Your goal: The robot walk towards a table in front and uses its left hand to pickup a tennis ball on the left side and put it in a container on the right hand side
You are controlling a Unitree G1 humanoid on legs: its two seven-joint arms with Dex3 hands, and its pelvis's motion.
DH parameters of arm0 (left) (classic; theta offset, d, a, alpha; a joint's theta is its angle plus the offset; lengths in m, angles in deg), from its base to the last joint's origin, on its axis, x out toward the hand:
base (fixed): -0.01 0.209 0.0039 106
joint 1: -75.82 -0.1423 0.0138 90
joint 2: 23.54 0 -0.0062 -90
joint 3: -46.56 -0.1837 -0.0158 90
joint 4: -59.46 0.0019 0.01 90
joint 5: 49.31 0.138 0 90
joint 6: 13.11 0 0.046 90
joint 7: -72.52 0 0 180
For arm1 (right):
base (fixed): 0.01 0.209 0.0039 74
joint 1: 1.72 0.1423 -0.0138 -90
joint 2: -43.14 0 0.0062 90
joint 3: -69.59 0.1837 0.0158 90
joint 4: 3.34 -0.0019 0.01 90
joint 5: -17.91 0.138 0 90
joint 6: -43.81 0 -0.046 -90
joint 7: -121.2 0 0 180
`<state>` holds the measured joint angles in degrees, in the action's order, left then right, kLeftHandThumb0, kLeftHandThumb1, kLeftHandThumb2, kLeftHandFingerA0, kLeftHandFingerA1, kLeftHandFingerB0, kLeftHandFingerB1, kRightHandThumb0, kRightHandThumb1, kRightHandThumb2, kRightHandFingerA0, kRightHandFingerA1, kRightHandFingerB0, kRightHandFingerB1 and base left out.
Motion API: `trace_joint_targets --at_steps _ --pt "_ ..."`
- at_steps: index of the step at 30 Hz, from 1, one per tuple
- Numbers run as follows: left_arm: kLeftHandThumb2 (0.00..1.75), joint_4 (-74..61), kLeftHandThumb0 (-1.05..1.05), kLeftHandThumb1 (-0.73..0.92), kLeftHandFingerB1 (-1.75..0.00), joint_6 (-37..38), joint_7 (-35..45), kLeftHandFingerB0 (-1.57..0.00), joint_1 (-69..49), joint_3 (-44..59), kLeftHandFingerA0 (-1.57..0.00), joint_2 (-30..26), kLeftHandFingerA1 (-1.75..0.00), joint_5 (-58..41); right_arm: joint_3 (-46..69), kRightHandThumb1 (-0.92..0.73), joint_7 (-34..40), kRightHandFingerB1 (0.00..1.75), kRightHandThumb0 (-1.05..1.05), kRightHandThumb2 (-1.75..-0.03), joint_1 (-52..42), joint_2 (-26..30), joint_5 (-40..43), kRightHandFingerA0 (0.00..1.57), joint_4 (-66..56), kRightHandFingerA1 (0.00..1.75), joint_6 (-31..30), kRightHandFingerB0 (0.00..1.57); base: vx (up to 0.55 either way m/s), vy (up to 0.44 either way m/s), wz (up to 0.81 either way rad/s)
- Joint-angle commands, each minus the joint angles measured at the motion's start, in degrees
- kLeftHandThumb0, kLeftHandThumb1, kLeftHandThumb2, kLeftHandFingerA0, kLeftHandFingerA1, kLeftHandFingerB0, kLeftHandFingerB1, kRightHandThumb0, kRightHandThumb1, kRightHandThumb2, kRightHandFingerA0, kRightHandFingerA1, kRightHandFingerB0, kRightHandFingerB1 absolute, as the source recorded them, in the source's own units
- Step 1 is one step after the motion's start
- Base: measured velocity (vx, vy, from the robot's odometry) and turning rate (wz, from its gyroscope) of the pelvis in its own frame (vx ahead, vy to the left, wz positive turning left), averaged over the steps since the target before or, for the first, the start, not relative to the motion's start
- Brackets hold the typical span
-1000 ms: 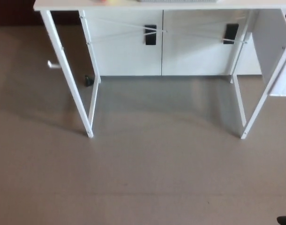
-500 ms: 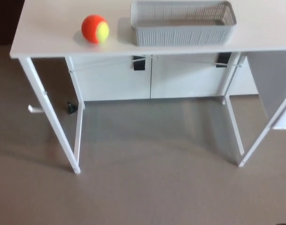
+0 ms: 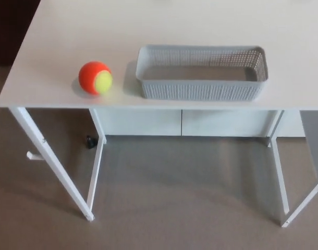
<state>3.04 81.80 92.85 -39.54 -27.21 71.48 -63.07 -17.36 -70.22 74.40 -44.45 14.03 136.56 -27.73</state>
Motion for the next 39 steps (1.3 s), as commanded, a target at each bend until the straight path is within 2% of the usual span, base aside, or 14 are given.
trace_joint_targets --at_steps 1,14,29,30,39 --pt "0.60 -1.2 -0.22 0.67 -0.34 1.6 0.5 -0.37 -0.9 -0.3 -0.44 -1.1 -0.39 1.0 0.1 -0.50 -0.7 0.49 -0.43 -0.75 -1.4 0.3 0.4 0.66 -0.1 0.57 0.7 0.47 0.11 0.036 -0.11" --pt "0.60 0.1 -0.22 0.67 -0.34 2.5 0.2 -0.38 -0.5 -1.1 -0.47 -1.7 -0.41 1.5 -0.2 -0.51 0.1 0.50 -0.42 -0.75 -0.3 0.1 -0.2 0.67 3.3 0.57 1.7 0.49 0.15 0.095 -0.06" --pt "0.61 0.8 -0.22 0.67 -0.34 1.4 0.0 -0.37 1.2 -1.3 -0.47 -2.3 -0.40 1.4 -1.1 -0.51 0.6 0.51 -0.43 -0.77 0.2 0.4 -0.9 0.66 2.7 0.58 2.2 0.49 0.10 -0.142 0.00" --pt "0.61 0.5 -0.21 0.68 -0.34 1.2 0.0 -0.38 1.2 -1.3 -0.47 -2.4 -0.39 1.4 -1.0 -0.51 0.9 0.51 -0.43 -0.77 1.0 0.3 -1.0 0.69 4.5 0.58 2.8 0.52 0.11 0.022 -0.09" --pt "0.61 0.4 -0.22 0.71 -0.34 1.5 0.4 -0.37 1.2 -1.4 -0.46 -2.7 -0.39 1.4 -1.5 -0.52 0.5 0.51 -0.44 -0.77 0.9 0.6 -0.9 0.67 3.8 0.58 2.8 0.50 0.14 0.140 -0.03"
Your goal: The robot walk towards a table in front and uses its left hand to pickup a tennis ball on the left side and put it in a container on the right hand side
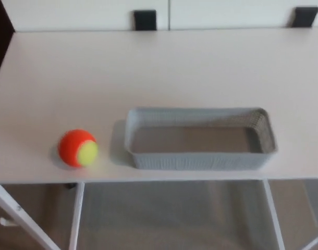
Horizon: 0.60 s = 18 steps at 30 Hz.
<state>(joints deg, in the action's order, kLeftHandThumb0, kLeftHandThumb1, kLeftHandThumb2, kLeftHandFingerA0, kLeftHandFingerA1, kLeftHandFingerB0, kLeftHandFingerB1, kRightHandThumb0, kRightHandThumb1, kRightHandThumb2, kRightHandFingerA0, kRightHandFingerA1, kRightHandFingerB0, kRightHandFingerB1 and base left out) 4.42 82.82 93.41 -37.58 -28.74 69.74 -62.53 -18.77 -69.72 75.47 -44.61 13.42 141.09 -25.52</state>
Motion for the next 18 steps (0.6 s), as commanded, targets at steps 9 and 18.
trace_joint_targets --at_steps 9,18 --pt "0.61 -0.5 -0.22 0.69 -0.34 0.7 -0.2 -0.37 0.0 -0.2 -0.46 -1.3 -0.40 1.0 -0.4 -0.51 0.1 0.52 -0.45 -0.79 -0.2 0.9 -0.4 0.68 -1.8 0.58 0.4 0.51 0.04 -0.011 0.05" --pt "0.60 -0.6 -0.20 0.68 -0.34 0.9 -0.1 -0.38 0.3 -0.5 -0.45 -1.5 -0.41 1.1 -0.7 -0.52 -0.2 0.51 -0.46 -0.79 -0.5 1.1 -0.3 0.66 -3.1 0.57 -0.5 0.50 0.01 -0.070 0.01"
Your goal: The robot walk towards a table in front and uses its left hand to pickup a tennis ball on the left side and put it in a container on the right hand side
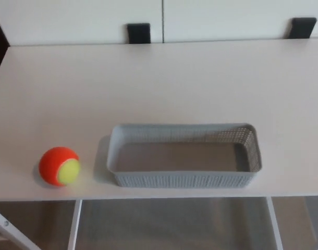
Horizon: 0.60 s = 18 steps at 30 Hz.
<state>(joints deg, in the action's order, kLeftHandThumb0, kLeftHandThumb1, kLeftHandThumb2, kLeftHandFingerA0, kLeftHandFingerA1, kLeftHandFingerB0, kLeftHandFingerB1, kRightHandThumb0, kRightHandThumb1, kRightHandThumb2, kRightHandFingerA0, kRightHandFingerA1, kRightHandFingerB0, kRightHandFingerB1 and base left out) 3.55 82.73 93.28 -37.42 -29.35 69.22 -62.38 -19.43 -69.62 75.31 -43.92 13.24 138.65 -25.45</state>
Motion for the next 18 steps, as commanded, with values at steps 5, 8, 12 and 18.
trace_joint_targets --at_steps 5,8,12,18 --pt "0.60 0.8 -0.21 0.66 -0.34 1.5 -0.2 -0.38 0.7 0.0 -0.48 -1.0 -0.41 1.5 -0.5 -0.52 0.0 0.51 -0.47 -0.80 -0.2 0.7 -0.7 0.67 -1.5 0.58 -1.2 0.49 0.04 0.037 -0.05" --pt "0.60 0.6 -0.20 0.64 -0.35 0.7 -0.3 -0.39 1.0 0.4 -0.49 -0.8 -0.41 1.1 -0.4 -0.52 0.0 0.51 -0.45 -0.79 0.9 0.4 -0.5 0.67 0.5 0.57 -0.9 0.50 0.06 0.151 -0.07" --pt "0.60 -0.3 -0.22 0.64 -0.35 0.8 -0.3 -0.39 0.6 0.2 -0.49 -0.8 -0.43 1.4 -0.5 -0.52 0.3 0.52 -0.43 -0.78 1.1 0.5 -0.8 0.68 1.0 0.57 -0.2 0.52 -0.05 0.230 0.02" --pt "0.60 -0.7 -0.22 0.64 -0.34 0.6 -0.2 -0.39 0.8 0.0 -0.48 -0.9 -0.42 1.6 -0.4 -0.61 0.4 0.40 -0.36 -0.57 1.6 0.5 -0.9 0.74 1.5 0.44 0.0 0.57 0.00 0.023 0.06"
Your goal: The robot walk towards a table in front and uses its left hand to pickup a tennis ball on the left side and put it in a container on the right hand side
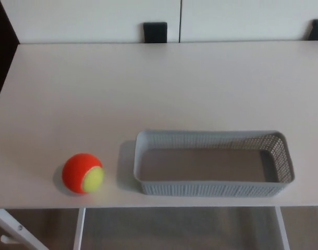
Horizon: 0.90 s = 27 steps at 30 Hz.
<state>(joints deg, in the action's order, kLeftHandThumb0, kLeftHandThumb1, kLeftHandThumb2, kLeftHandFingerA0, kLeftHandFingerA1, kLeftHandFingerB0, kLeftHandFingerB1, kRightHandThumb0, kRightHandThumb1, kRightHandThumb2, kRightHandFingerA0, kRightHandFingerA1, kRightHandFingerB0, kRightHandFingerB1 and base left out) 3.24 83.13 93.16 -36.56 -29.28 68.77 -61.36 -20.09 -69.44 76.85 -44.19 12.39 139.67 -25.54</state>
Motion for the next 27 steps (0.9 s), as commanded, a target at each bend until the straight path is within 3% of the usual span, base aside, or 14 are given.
trace_joint_targets --at_steps 1,3,4,7,8,13,15,16,17,18,21,24,25,27 --pt "0.60 -0.7 -0.22 0.64 -0.34 -0.1 0.0 -0.38 -0.2 -0.1 -0.48 -0.5 -0.42 0.6 0.3 -0.61 0.1 0.40 -0.36 -0.57 -0.1 0.8 0.0 0.73 0.0 0.45 0.0 0.57 -0.03 -0.072 0.07" --pt "0.60 -0.8 -0.22 0.64 -0.34 0.0 0.4 -0.38 -0.3 -0.3 -0.48 -0.6 -0.42 0.6 0.3 -0.61 0.2 0.40 -0.36 -0.57 -0.7 0.9 -0.2 0.74 -1.1 0.45 0.3 0.57 -0.01 -0.094 0.05" --pt "0.59 -0.9 -0.22 0.63 -0.34 0.0 0.4 -0.38 -0.5 -0.5 -0.49 -0.6 -0.43 0.8 0.2 -0.52 0.2 0.52 -0.42 -0.78 -1.1 1.0 -0.3 0.66 -1.3 0.56 0.4 0.52 0.01 -0.097 0.02" --pt "0.59 -0.3 -0.23 0.63 -0.34 0.7 0.2 -0.38 -0.7 -1.1 -0.48 -0.8 -0.42 1.6 0.2 -0.52 -0.1 0.52 -0.42 -0.78 -1.7 1.0 -0.4 0.67 -1.1 0.57 0.9 0.52 0.01 -0.056 0.00" --pt "0.59 -0.1 -0.23 0.63 -0.34 0.6 0.3 -0.38 -0.8 -1.1 -0.48 -0.8 -0.42 1.5 0.1 -0.62 0.0 0.40 -0.36 -0.58 -1.7 1.1 -0.5 0.73 -1.2 0.44 0.8 0.56 0.00 0.000 0.00" --pt "0.59 -5.6 -0.23 0.62 -0.34 -0.8 1.6 -0.37 -3.6 -2.2 -0.46 -0.6 -0.40 0.9 0.1 -0.62 0.2 0.40 -0.36 -0.58 -1.9 0.9 -0.7 0.73 -0.9 0.45 1.3 0.57 0.00 0.000 0.00" --pt "0.68 -13.4 -0.35 0.47 -0.41 -1.4 3.5 -0.34 -7.4 -5.1 -0.40 -0.2 -0.44 1.4 0.4 -0.62 0.0 0.40 -0.35 -0.58 -1.7 1.0 -0.4 0.72 -1.0 0.44 0.9 0.56 0.00 0.000 0.00" --pt "0.88 -23.5 -0.20 0.40 -0.47 2.1 8.4 -0.14 -13.1 -9.9 -0.24 -1.6 -0.54 2.2 0.6 -0.52 0.0 0.52 -0.41 -0.77 -1.4 1.0 -0.3 0.66 -0.6 0.57 1.0 0.51 0.00 0.000 0.00" --pt "0.88 -26.9 -0.20 0.40 -0.47 3.6 10.1 -0.14 -15.1 -11.6 -0.24 -2.4 -0.54 2.5 0.6 -0.52 0.1 0.52 -0.41 -0.77 -1.3 0.9 -0.3 0.66 -0.4 0.57 1.0 0.51 0.00 0.000 0.00" --pt "0.57 -29.7 -0.29 0.57 -0.30 4.9 12.4 -0.26 -16.5 -12.5 -0.34 -3.3 -0.37 1.2 0.6 -0.52 0.1 0.52 -0.41 -0.77 -1.1 0.8 -0.3 0.66 -0.3 0.57 1.1 0.51 0.00 0.000 0.00" --pt "0.58 -42.5 -0.38 0.58 -0.28 7.6 20.2 -0.20 -22.1 -14.0 -0.33 -7.6 -0.36 -5.0 0.7 -0.62 -0.2 0.40 -0.37 -0.58 -0.9 0.7 -0.1 0.73 -0.2 0.45 0.9 0.56 0.00 0.000 0.00" --pt "0.58 -60.5 -0.36 0.58 -0.28 4.3 26.9 -0.18 -29.4 -12.2 -0.32 -12.5 -0.37 -16.9 0.5 -0.62 -0.3 0.39 -0.38 -0.58 -0.7 1.2 -0.5 0.71 -0.1 0.45 0.5 0.55 0.00 0.000 0.00" --pt "0.57 -63.4 -0.41 0.56 -0.28 5.3 27.2 -0.18 -30.8 -11.4 -0.35 -12.7 -0.37 -18.2 0.4 -0.52 -0.2 0.52 -0.43 -0.78 -0.6 1.4 -0.7 0.66 -0.4 0.57 0.6 0.50 0.00 0.000 0.00" --pt "0.58 -68.3 -0.50 0.56 -0.28 8.5 27.7 -0.19 -33.0 -9.4 -0.39 -12.9 -0.37 -20.5 0.5 -0.52 -0.3 0.52 -0.43 -0.78 -0.3 1.4 -0.7 0.67 -0.4 0.57 0.5 0.51 0.00 0.000 0.00"
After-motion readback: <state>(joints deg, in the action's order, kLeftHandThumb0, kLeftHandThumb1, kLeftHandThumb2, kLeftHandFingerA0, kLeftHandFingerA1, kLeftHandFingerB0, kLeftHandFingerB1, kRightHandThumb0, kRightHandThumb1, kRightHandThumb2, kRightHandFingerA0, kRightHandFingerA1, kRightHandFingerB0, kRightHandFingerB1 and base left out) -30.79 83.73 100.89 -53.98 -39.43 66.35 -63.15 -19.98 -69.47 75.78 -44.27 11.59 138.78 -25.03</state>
